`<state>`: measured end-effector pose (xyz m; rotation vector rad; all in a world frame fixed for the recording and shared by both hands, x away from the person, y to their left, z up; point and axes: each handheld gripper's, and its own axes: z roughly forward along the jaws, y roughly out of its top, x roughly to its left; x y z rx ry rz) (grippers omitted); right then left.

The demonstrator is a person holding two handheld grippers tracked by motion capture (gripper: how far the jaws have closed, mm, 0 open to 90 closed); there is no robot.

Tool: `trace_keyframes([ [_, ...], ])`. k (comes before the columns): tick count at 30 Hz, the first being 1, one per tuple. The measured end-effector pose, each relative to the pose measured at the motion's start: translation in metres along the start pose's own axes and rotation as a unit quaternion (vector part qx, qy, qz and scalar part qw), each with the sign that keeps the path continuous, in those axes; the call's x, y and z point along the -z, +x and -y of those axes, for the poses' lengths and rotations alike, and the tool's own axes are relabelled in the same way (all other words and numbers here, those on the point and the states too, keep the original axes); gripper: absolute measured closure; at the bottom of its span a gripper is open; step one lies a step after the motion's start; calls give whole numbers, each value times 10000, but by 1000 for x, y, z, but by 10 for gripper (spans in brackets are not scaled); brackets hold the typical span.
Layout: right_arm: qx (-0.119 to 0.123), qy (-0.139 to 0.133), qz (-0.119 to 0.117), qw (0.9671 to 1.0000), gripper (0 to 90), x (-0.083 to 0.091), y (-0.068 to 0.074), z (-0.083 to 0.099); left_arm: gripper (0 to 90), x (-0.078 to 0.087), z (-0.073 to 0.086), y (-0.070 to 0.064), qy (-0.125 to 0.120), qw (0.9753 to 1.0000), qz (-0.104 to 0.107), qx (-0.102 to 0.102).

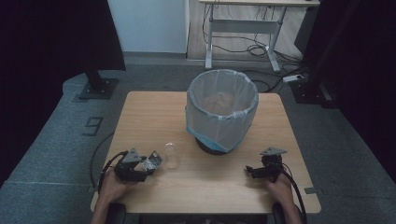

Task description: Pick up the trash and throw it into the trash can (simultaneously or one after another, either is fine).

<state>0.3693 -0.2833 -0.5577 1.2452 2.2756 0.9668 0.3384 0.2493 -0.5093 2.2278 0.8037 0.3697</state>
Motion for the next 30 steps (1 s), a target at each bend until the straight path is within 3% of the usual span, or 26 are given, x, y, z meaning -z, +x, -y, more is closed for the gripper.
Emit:
trace_keyframes([
  [21,4,1,-6,10000,0,0,0,0,340,11,-22,3,-135,9998,-32,121],
  [30,-3,4,-10,10000,0,0,0,0,341,21,-51,4,-229,9997,-83,-5],
])
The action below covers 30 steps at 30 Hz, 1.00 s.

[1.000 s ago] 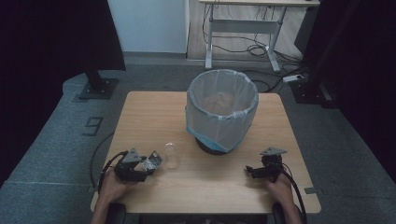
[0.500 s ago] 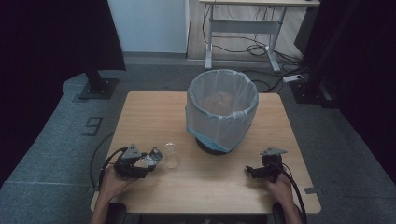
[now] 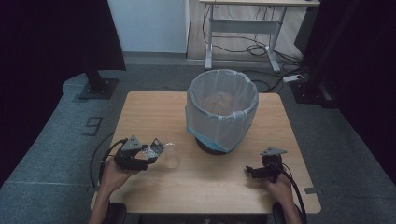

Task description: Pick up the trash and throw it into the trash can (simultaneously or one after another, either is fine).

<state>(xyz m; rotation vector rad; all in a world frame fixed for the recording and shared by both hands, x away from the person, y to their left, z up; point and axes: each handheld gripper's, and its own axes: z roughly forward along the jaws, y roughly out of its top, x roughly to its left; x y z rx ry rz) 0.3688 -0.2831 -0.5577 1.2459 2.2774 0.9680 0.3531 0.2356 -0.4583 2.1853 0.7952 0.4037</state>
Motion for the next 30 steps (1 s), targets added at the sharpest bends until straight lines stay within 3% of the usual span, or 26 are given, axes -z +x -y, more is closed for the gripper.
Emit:
trace_keyframes([
  [30,13,0,7,10000,0,0,0,0,341,21,-94,6,-256,9990,257,-269],
])
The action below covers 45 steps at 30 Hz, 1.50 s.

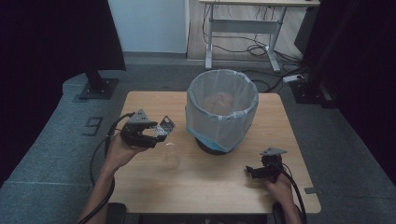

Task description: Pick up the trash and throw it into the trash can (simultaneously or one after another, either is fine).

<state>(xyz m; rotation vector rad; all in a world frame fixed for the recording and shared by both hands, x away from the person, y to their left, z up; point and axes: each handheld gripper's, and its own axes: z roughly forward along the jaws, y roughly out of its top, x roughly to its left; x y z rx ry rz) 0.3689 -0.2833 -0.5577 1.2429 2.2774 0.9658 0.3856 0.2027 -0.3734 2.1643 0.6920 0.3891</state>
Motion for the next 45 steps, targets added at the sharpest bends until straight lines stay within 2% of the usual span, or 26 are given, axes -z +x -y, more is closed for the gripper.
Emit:
trace_keyframes([
  [6,-3,-2,-2,10000,0,0,0,0,341,3,-14,4,-58,9999,79,18],
  [15,-1,12,-5,10000,0,0,0,0,341,6,-32,8,-124,9999,86,16],
  [34,0,12,-5,10000,0,0,0,0,341,12,-83,11,-202,9996,168,-114],
  [45,12,15,1,10000,0,0,0,0,341,13,-112,13,-294,9992,246,-67],
])
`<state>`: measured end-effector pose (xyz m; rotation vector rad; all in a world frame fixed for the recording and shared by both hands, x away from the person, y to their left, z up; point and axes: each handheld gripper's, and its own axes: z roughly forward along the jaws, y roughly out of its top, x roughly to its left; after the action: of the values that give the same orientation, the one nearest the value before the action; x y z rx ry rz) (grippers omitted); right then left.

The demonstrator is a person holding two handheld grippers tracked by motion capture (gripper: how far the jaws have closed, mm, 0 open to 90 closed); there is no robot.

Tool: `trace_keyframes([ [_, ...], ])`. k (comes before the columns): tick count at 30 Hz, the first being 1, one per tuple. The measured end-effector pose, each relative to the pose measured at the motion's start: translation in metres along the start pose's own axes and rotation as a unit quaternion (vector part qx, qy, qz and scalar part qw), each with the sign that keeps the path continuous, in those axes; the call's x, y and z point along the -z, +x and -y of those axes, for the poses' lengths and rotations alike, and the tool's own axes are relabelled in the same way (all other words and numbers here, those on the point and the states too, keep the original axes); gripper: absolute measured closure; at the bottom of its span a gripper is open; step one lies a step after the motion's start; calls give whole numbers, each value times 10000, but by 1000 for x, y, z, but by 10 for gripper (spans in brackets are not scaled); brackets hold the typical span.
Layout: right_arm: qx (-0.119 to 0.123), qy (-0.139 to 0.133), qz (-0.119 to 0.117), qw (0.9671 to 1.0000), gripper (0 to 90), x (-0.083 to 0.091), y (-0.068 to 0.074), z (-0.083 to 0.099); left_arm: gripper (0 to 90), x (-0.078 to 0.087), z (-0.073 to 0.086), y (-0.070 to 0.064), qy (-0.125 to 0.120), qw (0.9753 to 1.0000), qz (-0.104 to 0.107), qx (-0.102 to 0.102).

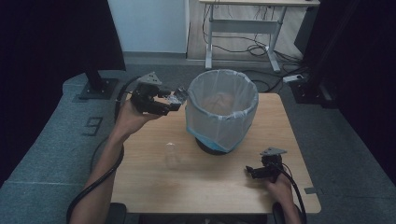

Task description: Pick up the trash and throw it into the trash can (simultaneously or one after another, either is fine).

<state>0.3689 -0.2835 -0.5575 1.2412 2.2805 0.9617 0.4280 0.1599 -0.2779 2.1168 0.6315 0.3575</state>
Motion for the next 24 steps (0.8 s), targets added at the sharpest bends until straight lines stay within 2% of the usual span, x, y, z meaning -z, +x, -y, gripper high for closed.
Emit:
trace_keyframes([
  [9,-17,-5,-4,10000,0,0,0,0,341,-7,-21,-2,-50,10000,30,-4],
  [24,-15,-5,-6,10000,0,0,0,0,341,-30,-54,-7,-36,10000,12,-79],
])
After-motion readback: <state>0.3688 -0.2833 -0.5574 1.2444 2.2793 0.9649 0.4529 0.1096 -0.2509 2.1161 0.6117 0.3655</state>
